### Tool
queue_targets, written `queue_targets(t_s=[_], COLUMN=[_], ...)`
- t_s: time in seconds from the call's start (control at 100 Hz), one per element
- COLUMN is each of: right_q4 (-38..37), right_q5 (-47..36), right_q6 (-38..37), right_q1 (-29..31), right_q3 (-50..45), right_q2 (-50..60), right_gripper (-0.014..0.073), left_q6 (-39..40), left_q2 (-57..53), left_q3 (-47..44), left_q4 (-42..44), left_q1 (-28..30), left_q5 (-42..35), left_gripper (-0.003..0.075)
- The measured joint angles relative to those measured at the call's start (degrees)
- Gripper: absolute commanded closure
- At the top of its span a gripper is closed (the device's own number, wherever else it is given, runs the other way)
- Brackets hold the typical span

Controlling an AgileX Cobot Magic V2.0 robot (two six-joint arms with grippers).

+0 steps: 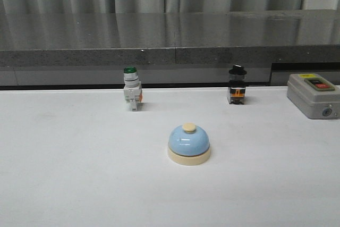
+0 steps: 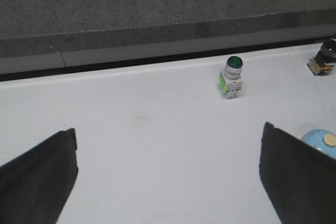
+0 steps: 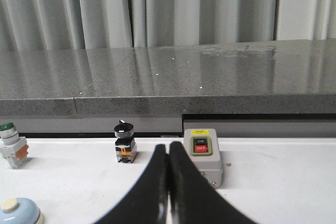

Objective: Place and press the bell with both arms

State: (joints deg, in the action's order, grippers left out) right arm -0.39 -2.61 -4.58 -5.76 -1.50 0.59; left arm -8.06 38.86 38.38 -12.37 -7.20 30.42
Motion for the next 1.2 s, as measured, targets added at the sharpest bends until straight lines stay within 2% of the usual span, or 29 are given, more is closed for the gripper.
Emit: queue_targets(t_s=[0.28,0.41,0.48,0.53,0.6,0.61,0.62,0.85,1.2], right_q4=[0.0,0.0,0.0,0.0,0.0,0.0,0.0,0.0,0.0], right_q5=[0.0,0.0,0.0,0.0,0.0,0.0,0.0,0.0,0.0], right_q6=[0.0,0.0,0.0,0.0,0.0,0.0,0.0,0.0,0.0], right_q1=[0.0,0.0,0.0,0.0,0.0,0.0,0.0,0.0,0.0], right_q3=[0.0,0.0,0.0,0.0,0.0,0.0,0.0,0.0,0.0], right_q2=[0.0,0.0,0.0,0.0,0.0,0.0,0.0,0.0,0.0], right_gripper=[0.0654,0.0654,0.0654,0.0654,0.0654,0.0654,0.0654,0.0654,0.0654], left_q6=[0.0,0.0,0.0,0.0,0.0,0.0,0.0,0.0,0.0], left_q2=[-16.69,-20.55,-21.22,-21.31,-21.31,-21.31,-21.31,-21.31,-21.31], left_q3=[-9.0,-10.69,-11.05,-11.16,-11.16,-11.16,-11.16,-11.16,-11.16], left_q4=[-0.13,-0.13,-0.13,-0.13,-0.13,-0.13,-0.13,-0.13,-0.13], left_q1=[0.0,0.0,0.0,0.0,0.0,0.0,0.0,0.0,0.0], left_q5=[0.66,1.58,1.58,1.58,1.58,1.58,1.58,1.58,1.58], left_gripper=[0.006,0.0062,0.0087,0.0133,0.0235,0.0274,0.0274,0.0743,0.0741])
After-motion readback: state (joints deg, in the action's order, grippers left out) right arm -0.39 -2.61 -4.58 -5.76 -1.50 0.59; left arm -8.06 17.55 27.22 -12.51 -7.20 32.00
